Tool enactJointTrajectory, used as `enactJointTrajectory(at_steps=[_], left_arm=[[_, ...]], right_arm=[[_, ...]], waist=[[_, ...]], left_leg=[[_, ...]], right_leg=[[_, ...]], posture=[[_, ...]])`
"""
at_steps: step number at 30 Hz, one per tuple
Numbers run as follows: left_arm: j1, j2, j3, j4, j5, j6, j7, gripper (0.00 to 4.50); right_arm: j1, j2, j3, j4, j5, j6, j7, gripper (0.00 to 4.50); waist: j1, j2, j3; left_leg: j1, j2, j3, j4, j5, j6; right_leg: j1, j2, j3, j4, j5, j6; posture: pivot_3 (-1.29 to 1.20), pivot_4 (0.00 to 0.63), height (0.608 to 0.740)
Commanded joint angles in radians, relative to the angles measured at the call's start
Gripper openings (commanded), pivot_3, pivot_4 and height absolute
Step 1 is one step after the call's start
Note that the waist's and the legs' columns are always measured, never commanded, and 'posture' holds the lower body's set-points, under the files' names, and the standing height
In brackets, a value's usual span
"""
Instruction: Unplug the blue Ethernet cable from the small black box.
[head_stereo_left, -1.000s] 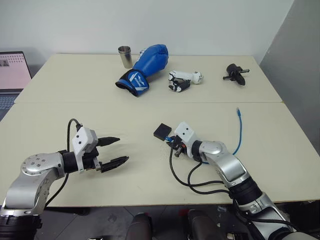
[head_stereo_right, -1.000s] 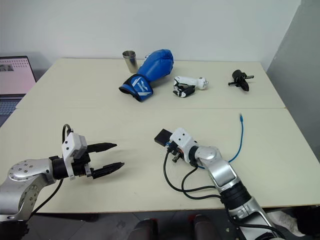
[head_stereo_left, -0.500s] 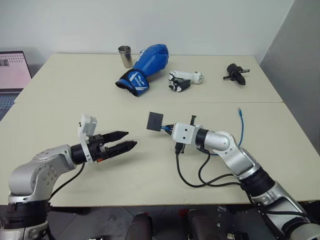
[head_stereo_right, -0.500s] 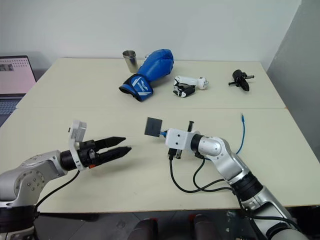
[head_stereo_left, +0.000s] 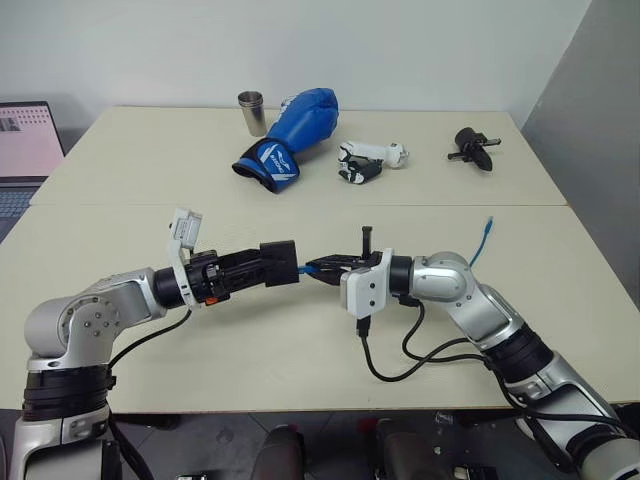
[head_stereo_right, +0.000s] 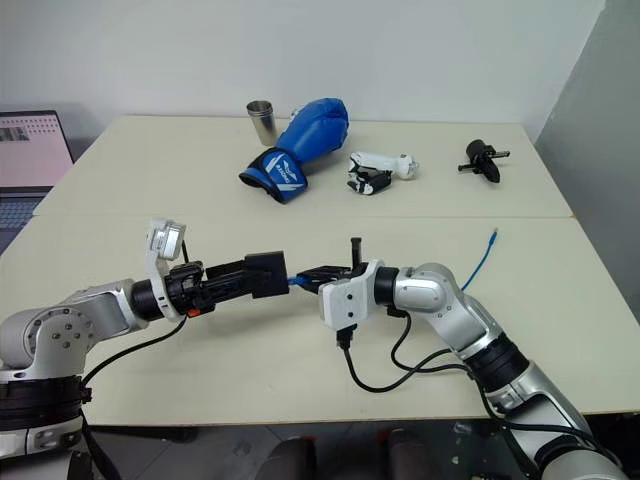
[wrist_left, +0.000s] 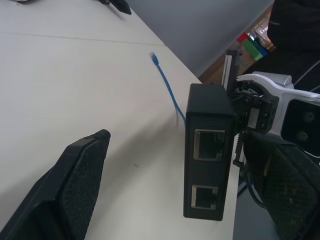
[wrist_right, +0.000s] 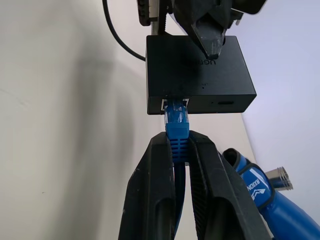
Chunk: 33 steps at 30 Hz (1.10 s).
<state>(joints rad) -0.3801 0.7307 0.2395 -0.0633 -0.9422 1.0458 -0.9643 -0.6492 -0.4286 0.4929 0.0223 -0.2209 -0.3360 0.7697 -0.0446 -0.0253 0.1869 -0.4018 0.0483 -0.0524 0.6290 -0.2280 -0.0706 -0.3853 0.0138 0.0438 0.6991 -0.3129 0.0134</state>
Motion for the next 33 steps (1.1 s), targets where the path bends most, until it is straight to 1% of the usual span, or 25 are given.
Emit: enactJointTrajectory(at_steps=[1,2,3,10,13,17,18,19,20,22,24,25,26,27,28,29,32,33], left_arm=[[-0.030,0.014,-0.001,0.007,-0.012,0.010,-0.027,4.32],[-0.031,0.015,-0.003,0.008,-0.012,0.012,-0.032,4.14],[-0.032,0.018,-0.005,0.008,-0.014,0.016,-0.040,4.06],[-0.028,0.033,-0.019,0.004,-0.011,0.030,-0.079,2.68],[-0.023,0.035,-0.028,-0.004,-0.007,0.030,-0.092,2.00],[-0.030,0.029,-0.036,0.004,0.000,0.026,-0.094,1.26],[-0.033,0.026,-0.039,0.008,0.004,0.023,-0.095,0.89],[-0.036,0.024,-0.043,0.011,0.008,0.020,-0.095,0.89],[-0.038,0.021,-0.046,0.012,0.011,0.018,-0.095,0.78],[-0.040,0.020,-0.048,0.014,0.014,0.015,-0.097,0.78],[-0.045,0.020,-0.052,0.017,0.020,0.010,-0.101,0.78],[-0.047,0.022,-0.057,0.019,0.025,0.004,-0.107,0.78],[-0.049,0.024,-0.061,0.020,0.030,-0.005,-0.113,0.78],[-0.051,0.026,-0.066,0.020,0.036,-0.012,-0.120,0.78],[-0.053,0.030,-0.074,0.020,0.045,-0.022,-0.131,0.78],[-0.057,0.034,-0.084,0.022,0.056,-0.036,-0.144,0.78],[-0.072,0.045,-0.113,0.032,0.095,-0.089,-0.196,0.78],[-0.078,0.051,-0.125,0.035,0.112,-0.111,-0.218,0.78]], right_arm=[[-0.029,0.004,-0.028,-0.022,0.009,-0.018,0.013,0.13],[-0.029,0.005,-0.029,-0.023,0.008,-0.018,0.014,0.13],[-0.029,0.005,-0.030,-0.024,0.007,-0.020,0.014,0.13],[-0.032,0.010,-0.037,-0.025,0.004,-0.027,0.011,0.13],[-0.036,0.012,-0.041,-0.023,0.004,-0.033,0.006,0.13],[-0.037,0.012,-0.042,-0.022,0.008,-0.045,0.009,0.13],[-0.036,0.011,-0.041,-0.023,0.014,-0.048,0.017,0.13],[-0.033,0.010,-0.040,-0.024,0.018,-0.049,0.021,0.13],[-0.031,0.009,-0.039,-0.026,0.020,-0.050,0.025,0.13],[-0.030,0.008,-0.039,-0.029,0.022,-0.050,0.030,0.13],[-0.030,0.006,-0.040,-0.032,0.020,-0.049,0.032,0.83],[-0.031,0.004,-0.041,-0.034,0.019,-0.046,0.036,1.01],[-0.031,0.002,-0.042,-0.037,0.018,-0.044,0.040,1.34],[-0.031,0.000,-0.044,-0.042,0.019,-0.040,0.044,1.49],[-0.030,-0.004,-0.047,-0.052,0.023,-0.025,0.056,1.75],[-0.028,-0.011,-0.052,-0.069,0.041,-0.007,0.073,1.89],[-0.006,-0.040,-0.074,-0.145,0.149,0.109,0.160,1.90],[0.009,-0.046,-0.089,-0.183,0.212,0.188,0.187,1.90]], waist=[[0.000,0.000,0.000],[0.000,0.000,0.000],[0.000,0.000,0.000],[0.001,0.000,0.000],[0.002,0.000,0.000],[0.003,0.000,0.000],[0.003,0.000,0.000],[0.003,0.000,0.000],[0.003,0.000,0.000],[0.004,0.000,0.000],[0.004,0.000,0.000],[0.004,0.000,0.000],[0.004,0.000,0.000],[0.004,0.000,0.000],[0.004,0.000,0.000],[0.004,0.000,0.000],[0.007,0.000,0.000],[0.010,0.000,0.000]], left_leg=[[0.000,0.000,0.000,0.000,0.000,0.000],[0.000,0.000,0.000,0.000,0.000,0.000],[0.000,0.000,0.000,0.000,0.000,0.000],[0.000,0.000,0.000,0.000,0.000,0.000],[0.000,0.000,0.000,0.000,0.000,0.000],[0.000,0.000,0.000,0.000,0.000,0.000],[0.000,0.000,0.000,0.000,0.000,0.000],[0.000,0.000,0.000,0.000,0.000,0.000],[0.000,0.000,0.000,0.000,0.000,0.000],[0.000,0.000,0.000,0.000,0.000,0.000],[0.000,0.000,0.000,0.000,0.000,0.000],[0.000,0.000,0.000,0.000,0.000,0.000],[0.000,0.000,0.000,0.000,0.000,0.000],[0.000,0.000,0.000,0.000,0.000,0.000],[0.000,0.000,0.000,0.000,0.000,0.000],[0.000,0.000,0.000,0.000,0.000,0.000],[0.000,0.000,0.000,0.000,0.000,0.000],[0.000,0.000,0.000,0.000,0.000,0.000]], right_leg=[[0.000,0.000,0.000,0.000,0.000,0.000],[0.000,0.000,0.000,0.000,0.000,0.000],[0.000,0.000,0.000,0.000,0.000,0.000],[0.000,0.000,0.000,0.000,0.000,0.000],[0.000,0.000,0.000,0.000,0.000,0.000],[0.000,0.000,0.000,0.000,0.000,0.000],[0.000,0.000,0.000,0.000,0.000,0.000],[0.000,0.000,0.000,0.000,0.000,0.000],[0.000,0.000,0.000,0.000,0.000,0.000],[0.000,0.000,0.000,0.000,0.000,0.000],[0.000,0.000,0.000,0.000,0.000,0.000],[0.000,0.000,0.000,0.000,0.000,0.000],[0.000,0.000,0.000,0.000,0.000,0.000],[0.000,0.000,0.000,0.000,0.000,0.000],[0.000,0.000,0.000,0.000,0.000,0.000],[0.000,0.000,0.000,0.000,0.000,0.000],[0.000,0.000,0.000,0.000,0.000,0.000],[0.000,0.000,0.000,0.000,0.000,0.000]], posture=[[0.00,0.150,0.740],[0.00,0.150,0.740],[0.00,0.150,0.740],[0.00,0.150,0.740],[0.00,0.150,0.740],[0.00,0.150,0.740],[0.00,0.150,0.740],[0.00,0.150,0.740],[0.00,0.150,0.740],[0.00,0.150,0.740],[0.00,0.150,0.740],[0.00,0.150,0.740],[0.00,0.150,0.740],[0.00,0.150,0.740],[0.00,0.150,0.740],[0.00,0.150,0.740],[0.00,0.150,0.740],[0.00,0.150,0.740]])
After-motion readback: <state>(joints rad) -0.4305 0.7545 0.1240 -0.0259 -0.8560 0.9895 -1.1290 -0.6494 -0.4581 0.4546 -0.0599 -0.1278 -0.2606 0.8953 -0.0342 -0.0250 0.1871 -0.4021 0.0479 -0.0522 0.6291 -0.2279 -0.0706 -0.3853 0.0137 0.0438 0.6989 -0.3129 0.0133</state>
